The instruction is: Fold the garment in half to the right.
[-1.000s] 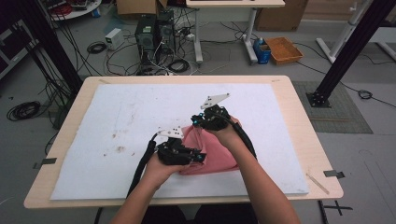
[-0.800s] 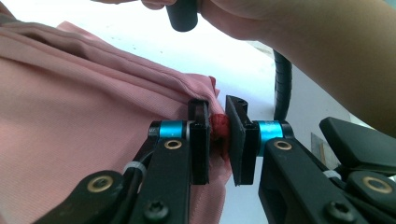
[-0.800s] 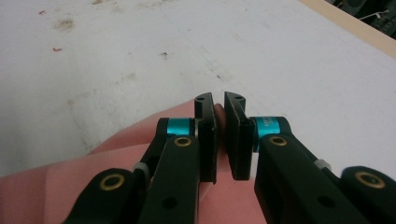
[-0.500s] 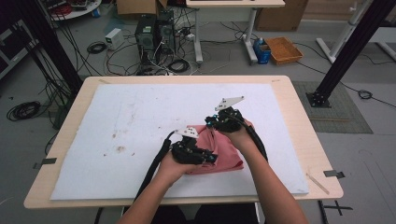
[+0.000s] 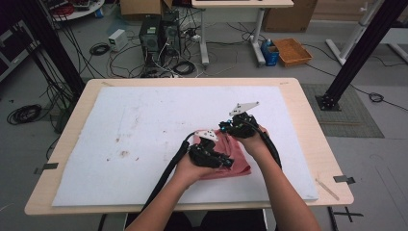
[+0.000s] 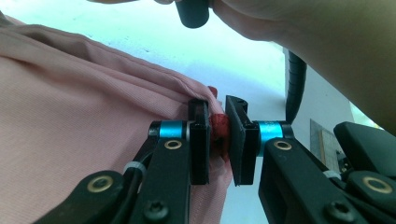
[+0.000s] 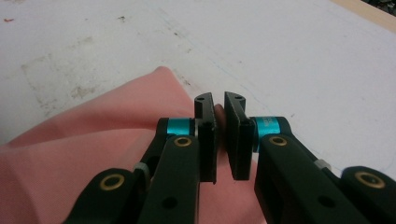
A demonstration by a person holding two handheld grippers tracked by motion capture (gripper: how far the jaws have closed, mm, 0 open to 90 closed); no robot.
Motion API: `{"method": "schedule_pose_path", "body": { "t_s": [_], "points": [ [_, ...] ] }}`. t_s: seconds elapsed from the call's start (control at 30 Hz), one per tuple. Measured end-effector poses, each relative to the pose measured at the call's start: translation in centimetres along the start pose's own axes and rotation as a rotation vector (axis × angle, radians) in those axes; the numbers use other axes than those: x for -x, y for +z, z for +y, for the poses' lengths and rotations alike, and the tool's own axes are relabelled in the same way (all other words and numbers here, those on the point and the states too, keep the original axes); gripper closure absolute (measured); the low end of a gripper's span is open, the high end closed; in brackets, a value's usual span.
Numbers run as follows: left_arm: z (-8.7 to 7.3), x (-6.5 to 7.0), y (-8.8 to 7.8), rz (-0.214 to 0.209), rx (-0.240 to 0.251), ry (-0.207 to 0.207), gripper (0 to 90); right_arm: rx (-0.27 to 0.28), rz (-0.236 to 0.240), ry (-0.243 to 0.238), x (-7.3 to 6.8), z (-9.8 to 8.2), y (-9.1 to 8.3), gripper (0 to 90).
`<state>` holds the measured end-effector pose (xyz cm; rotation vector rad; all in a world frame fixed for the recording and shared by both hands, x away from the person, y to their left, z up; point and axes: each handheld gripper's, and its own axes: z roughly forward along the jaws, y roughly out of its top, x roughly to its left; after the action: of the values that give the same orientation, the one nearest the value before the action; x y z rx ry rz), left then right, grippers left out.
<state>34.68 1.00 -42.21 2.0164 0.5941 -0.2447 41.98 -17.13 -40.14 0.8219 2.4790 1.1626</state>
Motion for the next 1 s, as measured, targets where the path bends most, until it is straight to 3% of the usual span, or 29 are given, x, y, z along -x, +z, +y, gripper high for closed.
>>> {"method": "schedule_pose_path", "body": {
  "t_s": [0.63, 0.83, 1.0],
  "points": [
    [0.0, -0.2, 1.8, 0.004, -0.03, -0.02, 79.6, -0.008, -0.013, 0.046, 0.8, -1.5, 0.1, 81.4],
    [0.4, -0.2, 2.0, 0.021, -0.015, -0.03, 72.9, 0.011, -0.025, 0.068, 1.0, -1.7, -0.5, 70.6],
    [0.5, -0.1, 1.7, 0.034, 0.015, -0.02, 56.4, 0.033, -0.033, 0.094, 1.2, -1.8, -1.1, 54.5]
  ]
}}
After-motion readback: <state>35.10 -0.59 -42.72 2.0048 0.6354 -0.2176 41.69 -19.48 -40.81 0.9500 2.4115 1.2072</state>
